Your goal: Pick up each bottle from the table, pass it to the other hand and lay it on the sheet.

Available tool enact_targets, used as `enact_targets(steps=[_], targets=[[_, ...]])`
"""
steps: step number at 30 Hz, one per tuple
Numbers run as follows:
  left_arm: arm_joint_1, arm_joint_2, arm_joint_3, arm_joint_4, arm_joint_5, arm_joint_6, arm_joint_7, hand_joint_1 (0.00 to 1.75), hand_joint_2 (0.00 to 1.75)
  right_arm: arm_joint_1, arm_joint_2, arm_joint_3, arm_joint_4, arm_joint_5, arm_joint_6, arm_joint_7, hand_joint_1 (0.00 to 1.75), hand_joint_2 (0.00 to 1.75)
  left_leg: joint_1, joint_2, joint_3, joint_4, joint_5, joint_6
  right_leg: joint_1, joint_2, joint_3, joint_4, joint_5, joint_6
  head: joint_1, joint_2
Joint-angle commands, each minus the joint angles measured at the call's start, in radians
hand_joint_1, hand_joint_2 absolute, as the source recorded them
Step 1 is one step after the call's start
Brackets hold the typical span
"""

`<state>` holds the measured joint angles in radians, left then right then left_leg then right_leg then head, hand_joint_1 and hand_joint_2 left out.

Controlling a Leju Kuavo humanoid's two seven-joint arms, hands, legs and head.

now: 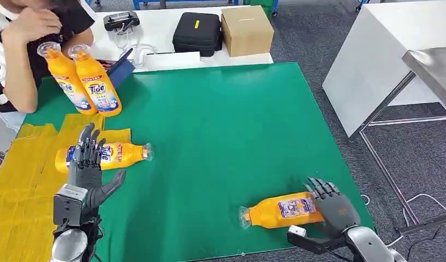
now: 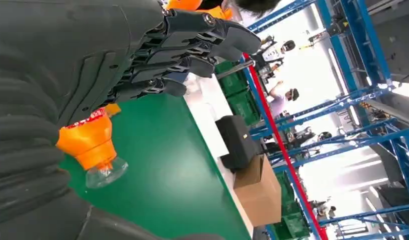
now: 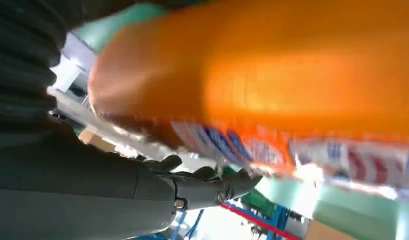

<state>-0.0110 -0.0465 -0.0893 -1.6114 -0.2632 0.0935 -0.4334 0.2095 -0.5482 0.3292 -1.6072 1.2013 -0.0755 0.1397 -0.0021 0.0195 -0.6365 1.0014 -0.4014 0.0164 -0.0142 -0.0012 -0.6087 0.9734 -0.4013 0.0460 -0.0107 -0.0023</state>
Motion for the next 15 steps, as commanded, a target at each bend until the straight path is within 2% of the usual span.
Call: enact_targets(steps=[1, 3, 4, 6, 7, 9, 12, 14, 15], targets=[[-0.025, -0.005, -0.002, 0.037, -0.001, -0.001, 0.007, 0.0, 1.75, -0.068, 0.063, 0.028, 0.152, -0.023, 0.011, -0.029, 1.71, 1.75, 0.001, -0.001, 0.004, -0.001, -0.001, -0.001, 0.001, 0.0, 0.005, -0.002, -0.001, -0.002, 0.0, 0.0], [-0.027, -0.003, -0.005, 0.038, 0.0, 0.0, 0.009, 0.0, 1.75, -0.073, 0.064, 0.03, 0.16, -0.026, 0.008, -0.032, 1.75, 1.75, 0.002, -0.002, 0.009, -0.001, -0.003, -0.002, 0.002, 0.0, 0.01, -0.002, -0.003, -0.003, 0.0, 0.0], [-0.027, -0.004, -0.005, 0.038, 0.0, 0.0, 0.009, 0.0, 1.75, -0.074, 0.065, 0.03, 0.16, -0.026, 0.008, -0.032, 1.75, 1.75, 0.001, -0.002, 0.005, -0.001, -0.001, -0.001, 0.001, 0.0, 0.006, -0.002, -0.001, -0.002, 0.0, 0.0], [-0.029, -0.003, -0.009, 0.039, 0.0, 0.001, 0.01, 0.0, 1.75, -0.083, 0.073, 0.031, 0.168, -0.03, 0.006, -0.038, 1.75, 1.75, 0.002, -0.002, 0.009, -0.001, -0.003, -0.002, 0.002, 0.0, 0.009, -0.002, -0.003, -0.003, 0.0, 0.0], [-0.029, -0.003, -0.01, 0.039, 0.0, 0.001, 0.01, 0.0, 1.75, -0.086, 0.076, 0.031, 0.169, -0.03, 0.005, -0.039, 1.75, 1.75, 0.001, -0.002, 0.006, -0.001, -0.001, -0.001, 0.001, 0.0, 0.006, -0.002, -0.001, -0.002, 0.0, 0.0], [-0.032, -0.003, -0.011, 0.04, 0.0, 0.001, 0.011, 0.0, 1.75, -0.094, 0.084, 0.035, 0.18, -0.029, 0.006, -0.042, 1.75, 1.75, 0.002, -0.003, 0.009, -0.001, -0.003, -0.002, 0.002, -0.001, 0.01, -0.002, -0.002, -0.003, 0.0, 0.0], [-0.032, -0.003, -0.014, 0.043, 0.001, 0.0, 0.013, 0.0, 1.75, -0.097, 0.096, 0.036, 0.183, -0.032, -0.011, -0.059, 1.75, 1.75, 0.002, -0.001, 0.006, -0.001, -0.001, -0.001, 0.002, 0.0, 0.006, -0.002, 0.0, -0.002, 0.0, 0.0], [-0.032, -0.005, -0.019, 0.044, 0.001, -0.002, 0.015, 0.0, 1.75, -0.098, 0.126, 0.023, 0.178, -0.027, -0.064, -0.076, 1.66, 1.75, 0.002, -0.002, 0.008, -0.001, -0.002, -0.002, 0.002, -0.001, 0.008, -0.002, -0.001, -0.002, 0.0, 0.0], [-0.031, -0.002, -0.026, 0.043, 0.018, -0.033, 0.028, 0.0, 1.75, -0.1, 0.161, -0.001, 0.176, -0.023, -0.116, -0.088, 1.54, 1.75, 0.002, -0.002, 0.01, -0.001, -0.002, -0.002, 0.002, -0.001, 0.009, -0.002, -0.002, -0.003, 0.0, 0.0]])
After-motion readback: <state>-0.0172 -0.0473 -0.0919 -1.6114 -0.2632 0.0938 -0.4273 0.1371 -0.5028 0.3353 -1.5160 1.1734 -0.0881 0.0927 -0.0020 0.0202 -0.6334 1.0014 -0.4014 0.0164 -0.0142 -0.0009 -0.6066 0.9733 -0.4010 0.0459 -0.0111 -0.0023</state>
